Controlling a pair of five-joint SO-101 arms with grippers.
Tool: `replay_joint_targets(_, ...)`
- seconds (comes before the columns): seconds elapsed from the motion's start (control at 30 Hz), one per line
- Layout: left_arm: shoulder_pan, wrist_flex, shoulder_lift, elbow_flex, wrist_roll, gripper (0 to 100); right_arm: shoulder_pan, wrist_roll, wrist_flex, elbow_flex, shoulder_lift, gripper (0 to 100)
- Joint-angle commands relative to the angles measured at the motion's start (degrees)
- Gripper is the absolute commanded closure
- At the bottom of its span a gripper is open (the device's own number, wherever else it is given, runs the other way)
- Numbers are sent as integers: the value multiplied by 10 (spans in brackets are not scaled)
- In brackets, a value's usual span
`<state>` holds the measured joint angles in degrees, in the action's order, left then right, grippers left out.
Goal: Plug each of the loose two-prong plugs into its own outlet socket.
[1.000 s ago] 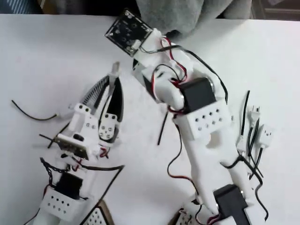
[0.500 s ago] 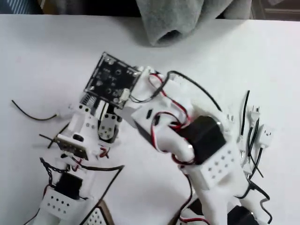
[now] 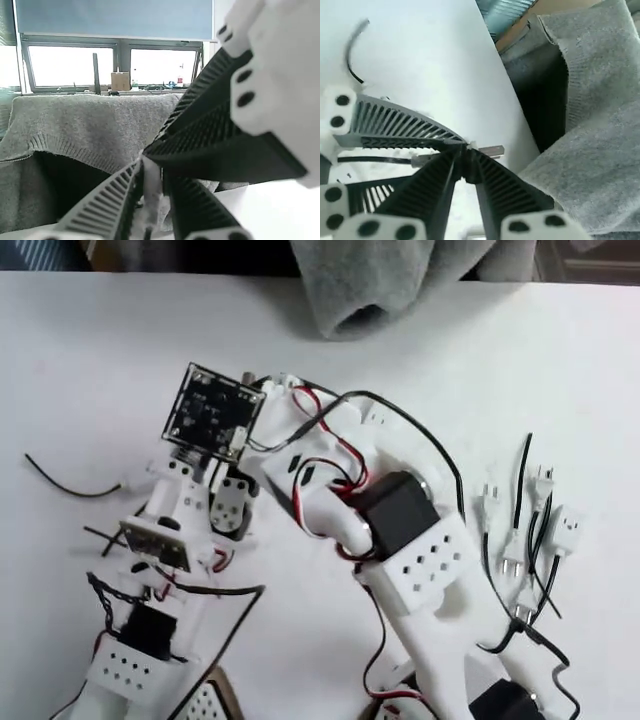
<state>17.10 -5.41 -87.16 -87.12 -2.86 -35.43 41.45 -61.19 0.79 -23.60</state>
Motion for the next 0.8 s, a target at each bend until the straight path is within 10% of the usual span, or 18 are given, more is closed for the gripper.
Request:
replay_joint_targets(0.0,0,-13,-9,12,3,976,68,6,35,-4,3,981)
replay_joint_targets(0.77,0,-10,-8,11,3,976,120,6,43,-13,-58,981)
